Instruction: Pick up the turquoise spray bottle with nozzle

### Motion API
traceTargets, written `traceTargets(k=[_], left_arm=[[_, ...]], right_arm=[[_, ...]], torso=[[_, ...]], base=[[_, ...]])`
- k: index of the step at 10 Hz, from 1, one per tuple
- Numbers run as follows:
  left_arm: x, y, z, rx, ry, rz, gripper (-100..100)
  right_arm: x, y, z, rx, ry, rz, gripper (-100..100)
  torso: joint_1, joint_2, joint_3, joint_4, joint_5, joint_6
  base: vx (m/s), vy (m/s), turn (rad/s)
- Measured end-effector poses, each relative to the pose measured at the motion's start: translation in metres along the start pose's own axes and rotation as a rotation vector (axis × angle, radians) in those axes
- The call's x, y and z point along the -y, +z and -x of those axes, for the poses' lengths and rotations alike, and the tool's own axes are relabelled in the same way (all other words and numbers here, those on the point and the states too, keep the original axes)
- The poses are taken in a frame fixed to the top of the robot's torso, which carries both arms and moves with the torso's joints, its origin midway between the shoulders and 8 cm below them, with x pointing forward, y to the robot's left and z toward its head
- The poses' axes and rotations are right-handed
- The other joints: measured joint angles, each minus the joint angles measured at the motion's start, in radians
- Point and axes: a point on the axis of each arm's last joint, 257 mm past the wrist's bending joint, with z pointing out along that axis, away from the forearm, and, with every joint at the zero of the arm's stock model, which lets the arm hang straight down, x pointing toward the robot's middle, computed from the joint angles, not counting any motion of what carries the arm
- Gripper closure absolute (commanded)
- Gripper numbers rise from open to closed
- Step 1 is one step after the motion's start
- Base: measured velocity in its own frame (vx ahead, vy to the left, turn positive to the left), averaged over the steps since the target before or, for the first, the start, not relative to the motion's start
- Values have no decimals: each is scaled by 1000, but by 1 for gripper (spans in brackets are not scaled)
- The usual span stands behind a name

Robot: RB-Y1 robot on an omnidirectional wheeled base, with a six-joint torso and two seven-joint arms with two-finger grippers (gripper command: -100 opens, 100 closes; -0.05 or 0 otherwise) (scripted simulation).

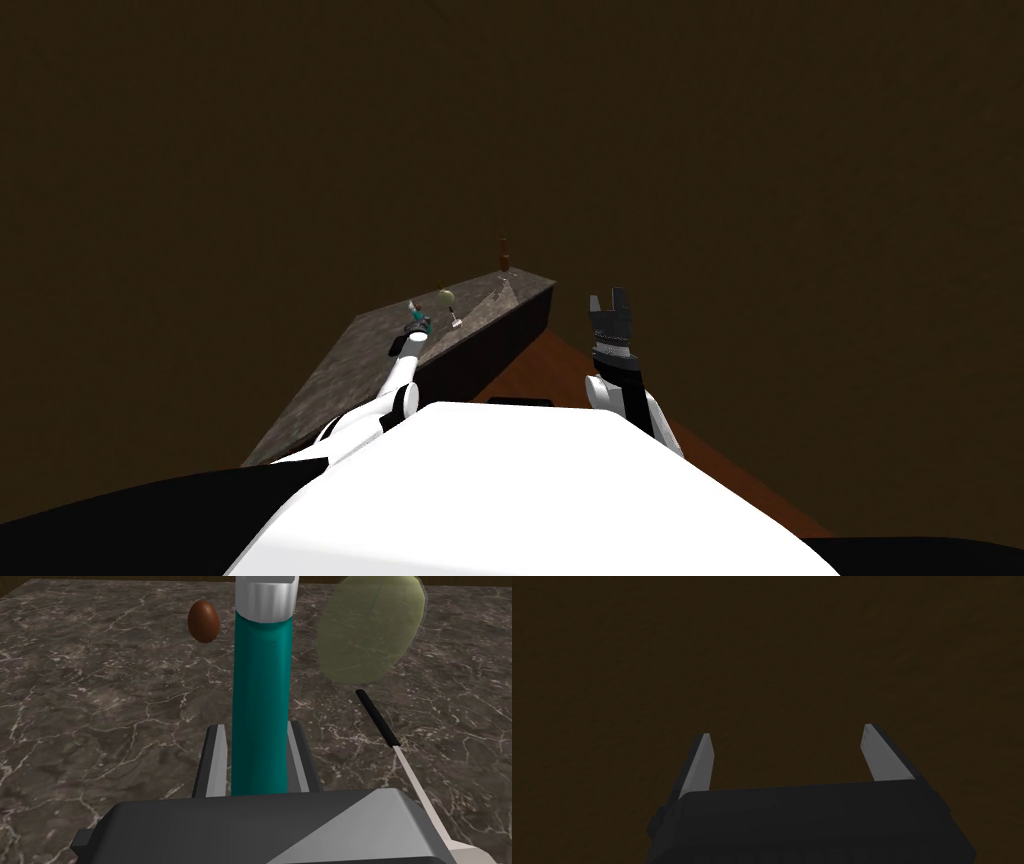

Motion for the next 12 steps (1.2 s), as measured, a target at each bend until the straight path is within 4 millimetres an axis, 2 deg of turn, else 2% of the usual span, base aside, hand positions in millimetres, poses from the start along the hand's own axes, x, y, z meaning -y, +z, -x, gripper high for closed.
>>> traceTargets(k=[1,3,5,7,9,10,12], left_arm=[[5,-5,0,-11,-3,-2,100],[29,-17,8,-5,16,-22,100],[36,-18,18,11,29,-30,100],[51,-36,30,7,-25,-56,100],[68,-48,35,4,-10,-67,100],[76,-51,39,10,-1,-75,100],[97,-70,56,16,-50,-113,100]], right_arm=[[0,0,0,0,0,0,0],[0,0,0,0,0,0,0],[0,0,0,0,0,0,0],[0,0,0,0,0,0,0],[0,0,0,0,0,0,0],[0,0,0,0,0,0,0],[0,0,0,0,0,0,0]], torso=[[0,0,0,0,0,-3],[6,6,0,-5,6,-11],[12,8,0,-9,12,-15],[15,0,-6,-11,16,-10],[18,2,-6,-14,19,-15],[22,4,-6,-17,23,-19],[28,-4,-13,-21,31,-13]], base=[[30,2,20],[6,-6,6],[18,17,-144],[65,19,-129],[18,4,-6],[61,20,-324],[59,38,-114]])
